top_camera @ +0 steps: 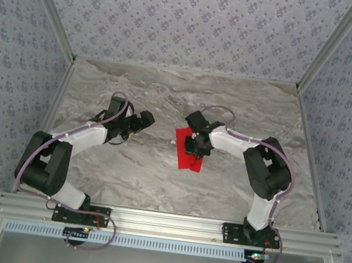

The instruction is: Fold a paper plane with a square sheet of paper (pick it up from the middle)

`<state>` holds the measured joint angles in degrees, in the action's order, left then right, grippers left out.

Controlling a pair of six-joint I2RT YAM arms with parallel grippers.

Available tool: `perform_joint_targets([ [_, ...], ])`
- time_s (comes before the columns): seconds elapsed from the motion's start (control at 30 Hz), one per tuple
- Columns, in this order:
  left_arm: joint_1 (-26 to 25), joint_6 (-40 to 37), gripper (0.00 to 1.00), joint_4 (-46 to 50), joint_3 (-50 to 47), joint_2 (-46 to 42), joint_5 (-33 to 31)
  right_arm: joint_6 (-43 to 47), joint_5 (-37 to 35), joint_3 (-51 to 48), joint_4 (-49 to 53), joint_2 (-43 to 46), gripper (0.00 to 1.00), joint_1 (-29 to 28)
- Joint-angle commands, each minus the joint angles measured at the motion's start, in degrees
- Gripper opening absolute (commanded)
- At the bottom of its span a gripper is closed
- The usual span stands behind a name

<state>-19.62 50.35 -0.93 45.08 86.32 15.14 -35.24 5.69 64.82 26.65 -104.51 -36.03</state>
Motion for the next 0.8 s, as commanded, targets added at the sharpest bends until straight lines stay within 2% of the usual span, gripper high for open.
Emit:
perform_joint_targets([
  [0.0,0.3,3.6,0.99,-5.6,-0.6,1.1,3.4,-6.6,10.2,-4.2,-10.8,3.3,0.18,3.3],
  [0.33,1.3,6.6,0.98,-13.8,-3.1,1.6,8.5,-11.3,31.6,-9.0,-32.5,7.1,0.14,5.6],
  [0.57,0.1,7.4,0.99,-18.3,-5.7,-0.1,10.0,-13.4,34.4,-9.3,-36.3,3.0,0.16,6.1],
  [0.77,-1.4,14.6,0.97,-30.2,-9.7,3.5,16.0,-15.0,35.9,-10.8,-39.5,-0.9,0.18,7.0],
])
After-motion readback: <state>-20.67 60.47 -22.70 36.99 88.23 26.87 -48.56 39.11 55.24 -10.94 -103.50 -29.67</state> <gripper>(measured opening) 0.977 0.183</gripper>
